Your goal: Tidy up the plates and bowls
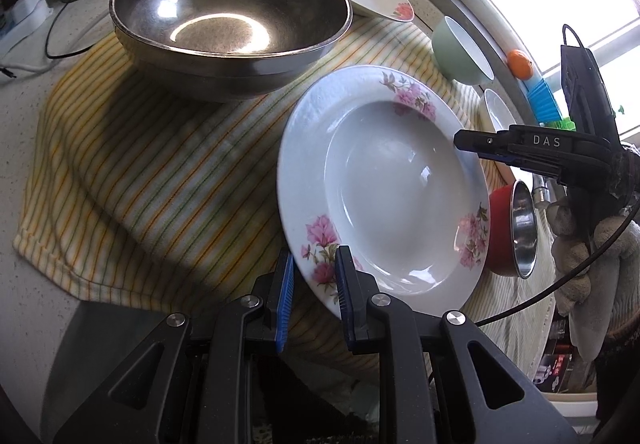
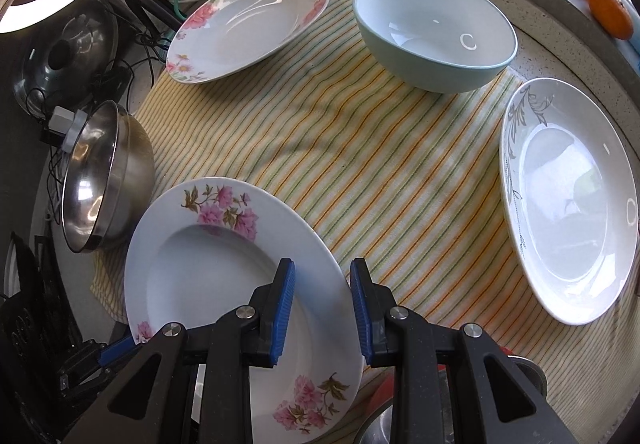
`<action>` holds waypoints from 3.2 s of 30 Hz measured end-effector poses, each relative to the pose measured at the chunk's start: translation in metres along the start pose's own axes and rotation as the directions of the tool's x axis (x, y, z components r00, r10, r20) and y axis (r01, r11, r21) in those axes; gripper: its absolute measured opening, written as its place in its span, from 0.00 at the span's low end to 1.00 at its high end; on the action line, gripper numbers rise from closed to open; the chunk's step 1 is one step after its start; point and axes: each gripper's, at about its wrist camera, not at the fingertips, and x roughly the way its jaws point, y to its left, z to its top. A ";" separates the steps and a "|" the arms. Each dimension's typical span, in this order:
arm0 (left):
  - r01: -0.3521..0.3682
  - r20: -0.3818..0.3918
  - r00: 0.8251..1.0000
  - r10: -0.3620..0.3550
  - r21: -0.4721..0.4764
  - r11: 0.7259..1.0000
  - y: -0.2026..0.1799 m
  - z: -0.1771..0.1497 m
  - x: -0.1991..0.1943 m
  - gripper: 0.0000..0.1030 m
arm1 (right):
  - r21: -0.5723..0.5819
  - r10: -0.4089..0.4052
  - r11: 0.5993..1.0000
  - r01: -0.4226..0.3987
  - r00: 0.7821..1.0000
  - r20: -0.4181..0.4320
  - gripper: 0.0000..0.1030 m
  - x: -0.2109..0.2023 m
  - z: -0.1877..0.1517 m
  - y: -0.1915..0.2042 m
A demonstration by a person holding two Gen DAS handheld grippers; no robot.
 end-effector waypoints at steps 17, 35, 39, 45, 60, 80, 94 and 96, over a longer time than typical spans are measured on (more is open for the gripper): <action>0.000 -0.012 1.000 0.000 0.010 1.000 0.002 -0.004 -0.001 0.18 | -0.014 -0.006 1.000 0.006 1.000 -0.011 0.25 0.007 -0.001 0.005; -0.012 -0.025 1.000 0.013 0.033 0.999 -0.001 -0.004 0.002 0.18 | -0.032 -0.027 0.999 0.027 0.999 -0.023 0.25 0.010 -0.003 0.007; -0.008 -0.030 1.000 0.009 0.031 0.999 0.000 -0.003 0.002 0.19 | -0.038 -0.032 0.999 0.031 0.999 -0.027 0.25 0.010 -0.002 0.009; -0.006 -0.033 0.999 0.007 0.033 0.999 0.000 -0.003 0.001 0.19 | -0.021 -0.022 1.000 0.022 0.999 -0.030 0.25 0.011 -0.002 0.006; -0.037 0.007 0.999 0.036 0.046 0.998 0.003 0.004 -0.012 0.18 | 0.007 -0.037 0.999 0.036 0.999 0.035 0.26 -0.004 0.000 0.005; -0.049 0.080 0.996 0.039 0.122 0.991 -0.005 0.028 -0.031 0.18 | 0.126 -0.032 0.992 0.001 0.968 0.248 0.34 -0.056 -0.015 -0.004; 0.001 0.078 0.997 -0.022 0.257 0.966 -0.046 0.053 -0.027 0.18 | 0.289 -0.147 0.957 0.036 0.917 0.371 0.34 -0.115 -0.058 -0.044; 0.016 0.074 0.997 -0.037 0.272 0.962 -0.054 0.057 -0.026 0.18 | 0.326 -0.160 0.945 0.035 0.917 0.366 0.35 -0.119 -0.067 -0.055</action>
